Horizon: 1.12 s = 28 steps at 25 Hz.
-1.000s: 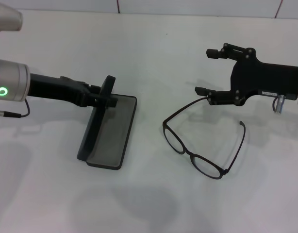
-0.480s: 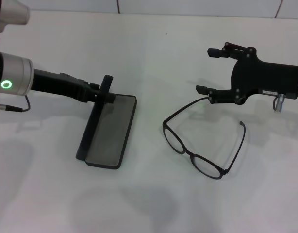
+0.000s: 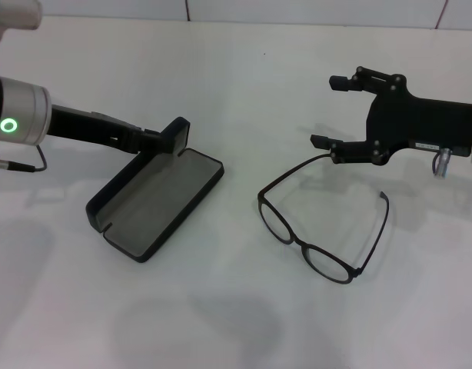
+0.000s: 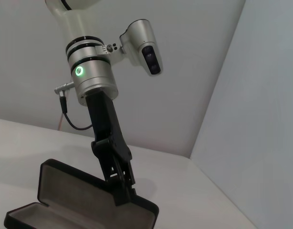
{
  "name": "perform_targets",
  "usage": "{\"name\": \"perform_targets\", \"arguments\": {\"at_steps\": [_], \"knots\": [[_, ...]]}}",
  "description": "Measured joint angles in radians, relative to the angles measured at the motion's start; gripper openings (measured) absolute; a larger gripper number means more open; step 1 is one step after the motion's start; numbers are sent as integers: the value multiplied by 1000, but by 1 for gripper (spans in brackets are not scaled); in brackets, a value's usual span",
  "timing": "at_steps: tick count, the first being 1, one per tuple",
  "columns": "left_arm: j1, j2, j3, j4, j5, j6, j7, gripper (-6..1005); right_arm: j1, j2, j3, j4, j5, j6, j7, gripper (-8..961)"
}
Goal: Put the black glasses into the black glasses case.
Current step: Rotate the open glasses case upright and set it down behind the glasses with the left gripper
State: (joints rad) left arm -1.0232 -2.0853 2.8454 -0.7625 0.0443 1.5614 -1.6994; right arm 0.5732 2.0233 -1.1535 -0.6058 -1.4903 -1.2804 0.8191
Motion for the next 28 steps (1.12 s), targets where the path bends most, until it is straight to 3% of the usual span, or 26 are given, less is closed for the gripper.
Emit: {"name": "perform_targets", "arguments": {"at_steps": [8, 17, 20, 25, 28], "knots": [[-6, 8, 0, -4, -18, -5, 22, 327, -3, 1, 0, -4, 2, -16, 0, 856], [-28, 55, 0, 101, -63, -75, 70, 238, -34, 0, -1, -3, -1, -144, -71, 856], [-46, 61, 0, 116, -57, -81, 70, 44, -41, -2, 0, -2, 2, -151, -80, 856], [-65, 67, 0, 109, -34, -82, 49, 74, -52, -2, 6, -2, 2, -148, -89, 856], [-67, 77, 0, 107, -7, -57, 21, 181, -53, -3, 8, -1, 2, -144, -90, 856]]}}
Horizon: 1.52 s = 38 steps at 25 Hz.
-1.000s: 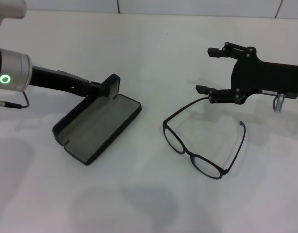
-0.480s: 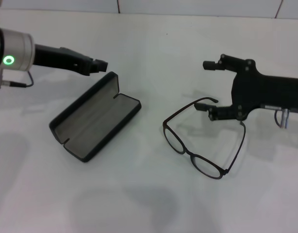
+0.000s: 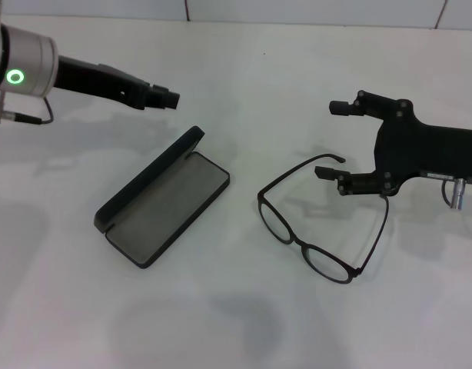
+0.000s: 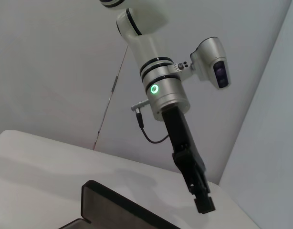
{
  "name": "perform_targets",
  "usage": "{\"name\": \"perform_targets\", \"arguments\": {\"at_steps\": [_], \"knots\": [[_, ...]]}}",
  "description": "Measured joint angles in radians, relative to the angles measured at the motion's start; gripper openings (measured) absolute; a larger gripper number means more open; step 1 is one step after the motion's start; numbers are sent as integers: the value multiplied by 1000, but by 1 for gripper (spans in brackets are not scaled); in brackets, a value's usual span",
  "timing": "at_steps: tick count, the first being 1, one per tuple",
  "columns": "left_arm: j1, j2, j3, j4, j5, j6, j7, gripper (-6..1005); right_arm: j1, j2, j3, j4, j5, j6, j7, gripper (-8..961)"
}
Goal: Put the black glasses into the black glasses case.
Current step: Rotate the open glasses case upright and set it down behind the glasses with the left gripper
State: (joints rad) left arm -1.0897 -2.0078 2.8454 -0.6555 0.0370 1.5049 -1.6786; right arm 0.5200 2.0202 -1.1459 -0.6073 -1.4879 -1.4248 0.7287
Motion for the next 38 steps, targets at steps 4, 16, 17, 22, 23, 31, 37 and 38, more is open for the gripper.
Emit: {"name": "perform_targets", "arguments": {"at_steps": [4, 16, 17, 22, 23, 31, 37, 38], "knots": [[9, -2, 0, 0, 56, 44, 1, 307, 0, -1, 0, 0, 0, 9, -1, 856], [27, -13, 0, 1, 131, 105, 9, 592, 10, 3, -6, 0, 0, 36, -5, 856], [28, -13, 0, 1, 138, 103, 9, 638, 10, 3, -6, 0, 0, 37, -6, 856], [28, -13, 0, -1, 161, 87, 9, 732, 11, 4, -6, 0, 0, 37, -6, 855], [28, -13, 0, -3, 163, 79, 10, 732, 11, 5, -6, 0, 1, 37, -6, 855], [15, -43, 0, -40, 197, 14, 12, 670, 5, 6, -8, 0, 15, 35, -7, 855], [4, -48, 0, -39, 207, 12, 7, 563, 3, 6, -8, 0, 15, 35, -9, 855], [3, -48, 0, -39, 207, 13, 6, 543, 3, 6, -8, 0, 15, 35, -10, 855]]}}
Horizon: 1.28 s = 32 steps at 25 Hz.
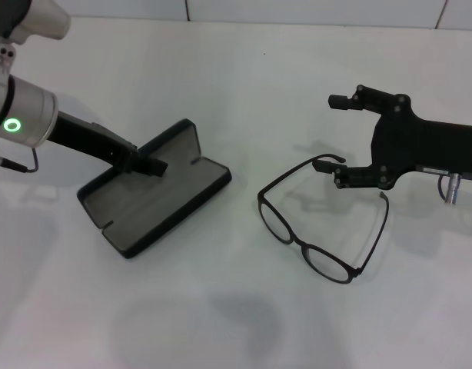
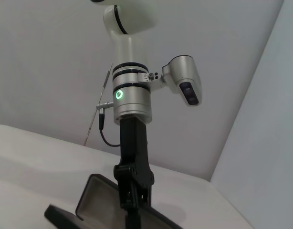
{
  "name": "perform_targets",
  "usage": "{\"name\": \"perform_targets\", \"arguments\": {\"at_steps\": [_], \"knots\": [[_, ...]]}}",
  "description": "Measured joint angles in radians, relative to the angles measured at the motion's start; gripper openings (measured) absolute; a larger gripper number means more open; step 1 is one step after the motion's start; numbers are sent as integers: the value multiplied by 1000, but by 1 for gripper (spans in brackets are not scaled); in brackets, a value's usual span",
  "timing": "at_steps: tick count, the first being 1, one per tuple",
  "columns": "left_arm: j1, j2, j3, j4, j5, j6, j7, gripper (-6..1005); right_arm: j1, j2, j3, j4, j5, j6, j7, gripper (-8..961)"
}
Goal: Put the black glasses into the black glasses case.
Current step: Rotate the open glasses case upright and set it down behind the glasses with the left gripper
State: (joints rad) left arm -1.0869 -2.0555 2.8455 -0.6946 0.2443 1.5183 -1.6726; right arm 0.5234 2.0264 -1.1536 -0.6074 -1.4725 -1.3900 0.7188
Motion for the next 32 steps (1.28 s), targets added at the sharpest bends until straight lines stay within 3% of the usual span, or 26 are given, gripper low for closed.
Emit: {"name": "perform_targets", "arguments": {"at_steps": [6, 11, 21, 23, 32], "knots": [[-12, 3, 0, 3, -3, 3, 3, 421, -2, 0, 0, 0, 0, 1, -3, 855], [-32, 2, 0, 1, -9, -3, 11, 220, -5, -1, -8, 1, -6, -5, -4, 855], [-142, -17, 0, 29, -49, -165, 137, 211, -2, -8, -170, 0, -13, -39, -45, 855], [-197, -26, 0, 62, -42, -238, 231, 215, 1, -7, -180, 6, -14, -38, -45, 855], [-274, -35, 2, 204, 2, -328, 513, 236, -7, -5, -172, 41, 3, -24, -69, 855]]}}
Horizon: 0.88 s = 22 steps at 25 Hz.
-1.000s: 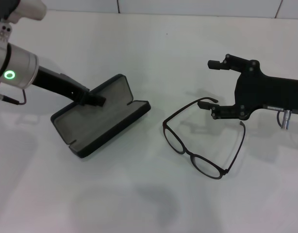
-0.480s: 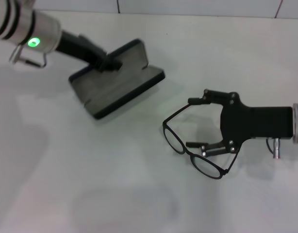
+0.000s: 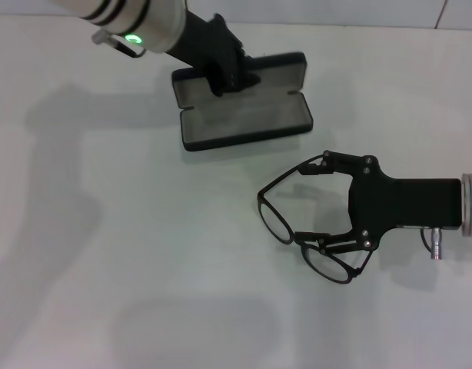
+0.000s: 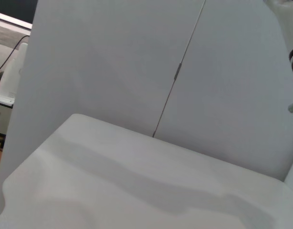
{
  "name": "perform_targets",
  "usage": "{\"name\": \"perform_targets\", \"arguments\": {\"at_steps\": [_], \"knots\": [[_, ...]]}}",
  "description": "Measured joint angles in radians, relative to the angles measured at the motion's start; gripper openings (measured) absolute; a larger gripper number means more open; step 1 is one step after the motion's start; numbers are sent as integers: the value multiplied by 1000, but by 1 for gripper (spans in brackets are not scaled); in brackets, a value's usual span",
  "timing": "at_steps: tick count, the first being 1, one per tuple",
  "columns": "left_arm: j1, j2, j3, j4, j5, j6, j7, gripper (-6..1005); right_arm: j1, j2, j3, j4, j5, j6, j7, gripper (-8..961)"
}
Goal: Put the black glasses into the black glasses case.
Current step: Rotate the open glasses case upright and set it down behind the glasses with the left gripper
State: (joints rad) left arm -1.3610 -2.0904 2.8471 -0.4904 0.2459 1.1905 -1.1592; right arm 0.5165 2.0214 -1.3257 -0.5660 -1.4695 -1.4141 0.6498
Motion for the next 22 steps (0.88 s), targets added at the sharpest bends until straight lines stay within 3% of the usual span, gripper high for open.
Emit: {"name": "perform_targets", "arguments": {"at_steps": [11, 22], "knots": [[18, -3, -1, 61, 18, -12, 140, 262, -9, -2, 26, 6, 8, 3, -4, 855], [35, -3, -2, 81, 16, -4, 120, 287, -13, -3, 26, 9, 9, 20, -7, 855]]}}
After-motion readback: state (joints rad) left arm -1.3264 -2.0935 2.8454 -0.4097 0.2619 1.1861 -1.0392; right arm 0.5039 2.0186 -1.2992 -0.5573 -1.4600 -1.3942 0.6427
